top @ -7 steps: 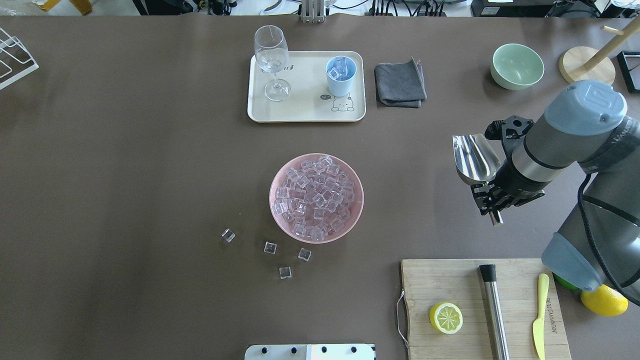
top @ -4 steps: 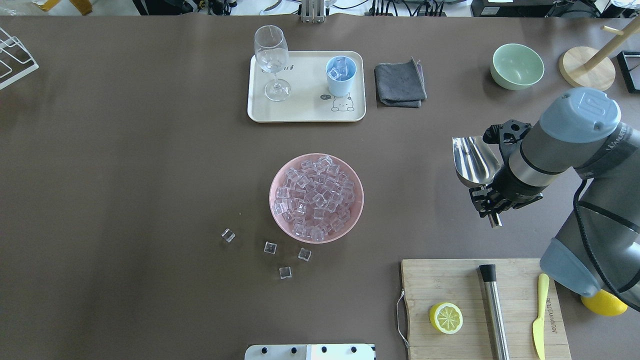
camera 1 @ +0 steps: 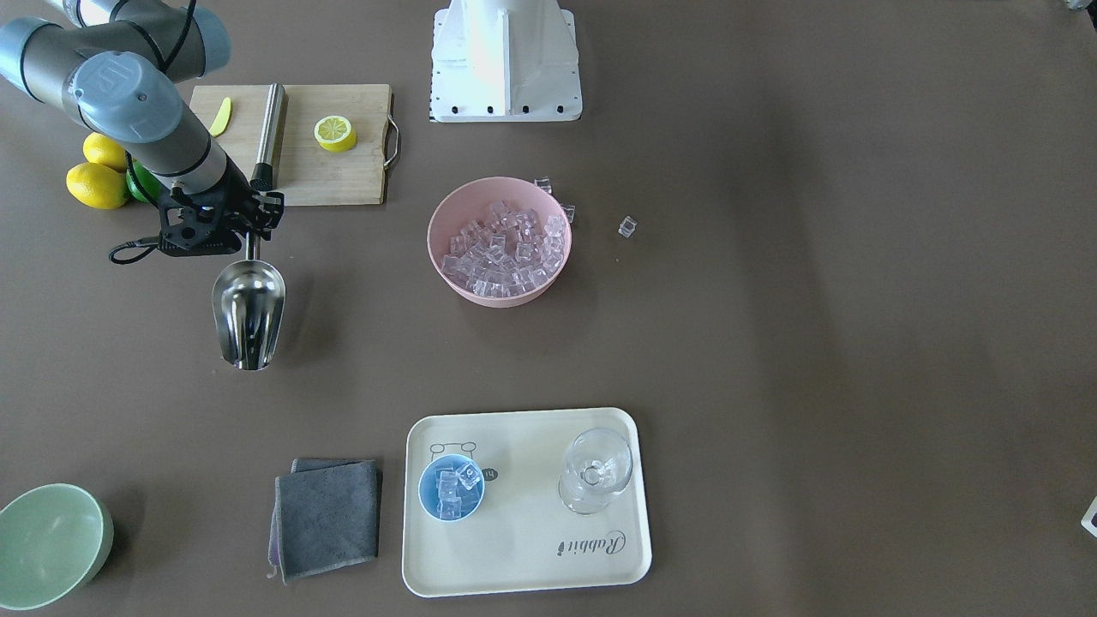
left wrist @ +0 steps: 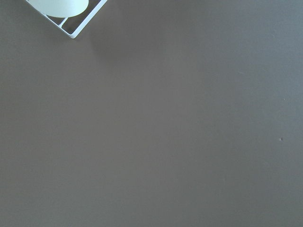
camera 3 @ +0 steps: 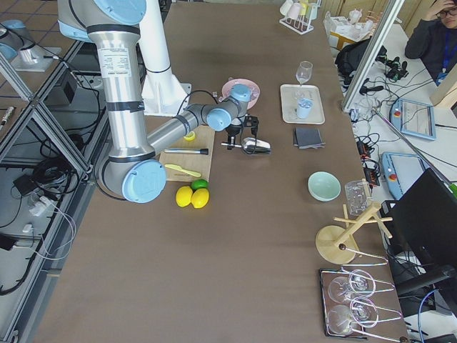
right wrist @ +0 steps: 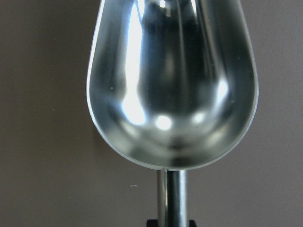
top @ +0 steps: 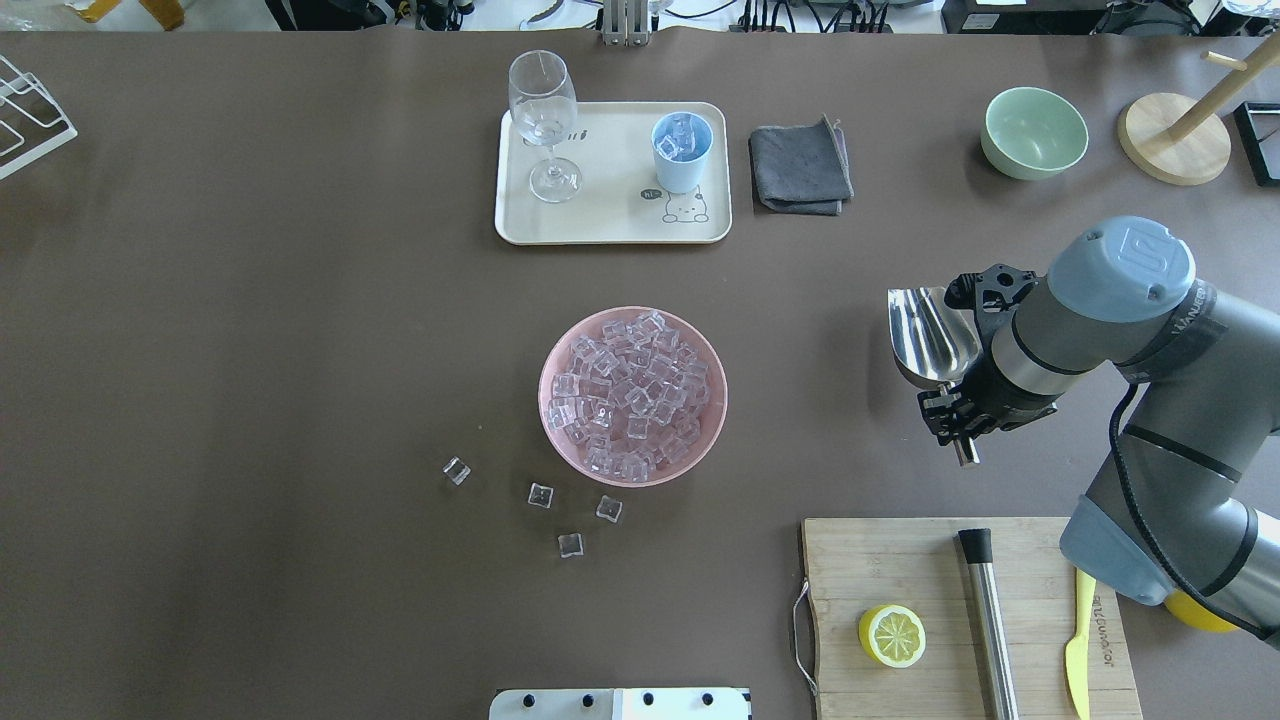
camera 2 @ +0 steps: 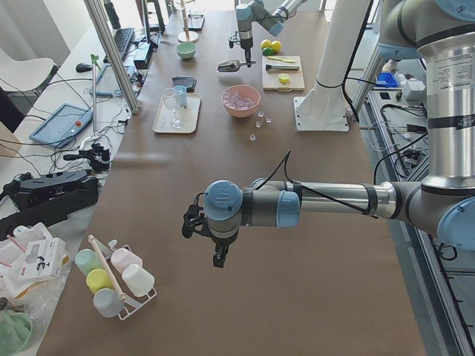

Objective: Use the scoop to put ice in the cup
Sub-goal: 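Lower the scoop onto the table and open the right gripper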

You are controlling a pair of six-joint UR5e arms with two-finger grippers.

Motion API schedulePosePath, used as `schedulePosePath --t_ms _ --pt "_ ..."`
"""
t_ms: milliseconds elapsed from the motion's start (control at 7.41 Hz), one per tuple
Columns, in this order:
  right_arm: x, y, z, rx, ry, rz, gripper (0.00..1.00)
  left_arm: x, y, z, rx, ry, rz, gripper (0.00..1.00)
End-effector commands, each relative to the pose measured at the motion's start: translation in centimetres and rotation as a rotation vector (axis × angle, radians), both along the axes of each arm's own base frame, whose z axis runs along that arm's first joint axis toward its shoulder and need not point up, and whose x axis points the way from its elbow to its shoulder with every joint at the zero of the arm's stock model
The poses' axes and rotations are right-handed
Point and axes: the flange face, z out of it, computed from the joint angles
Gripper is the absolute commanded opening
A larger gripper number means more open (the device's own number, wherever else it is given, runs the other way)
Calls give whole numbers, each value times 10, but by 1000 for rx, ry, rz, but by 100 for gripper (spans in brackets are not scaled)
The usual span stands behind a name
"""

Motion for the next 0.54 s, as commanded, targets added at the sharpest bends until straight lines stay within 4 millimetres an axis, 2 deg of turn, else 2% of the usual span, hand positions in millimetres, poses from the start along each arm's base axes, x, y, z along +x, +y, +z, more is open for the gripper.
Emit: schedulePosePath --t_ms 0,405 --pt "-4 -1 6 -9 6 1 0 1 0 1 -2 0 1 99" --pt "-9 -1 8 -4 15 0 0 1 -1 1 -1 0 1 99"
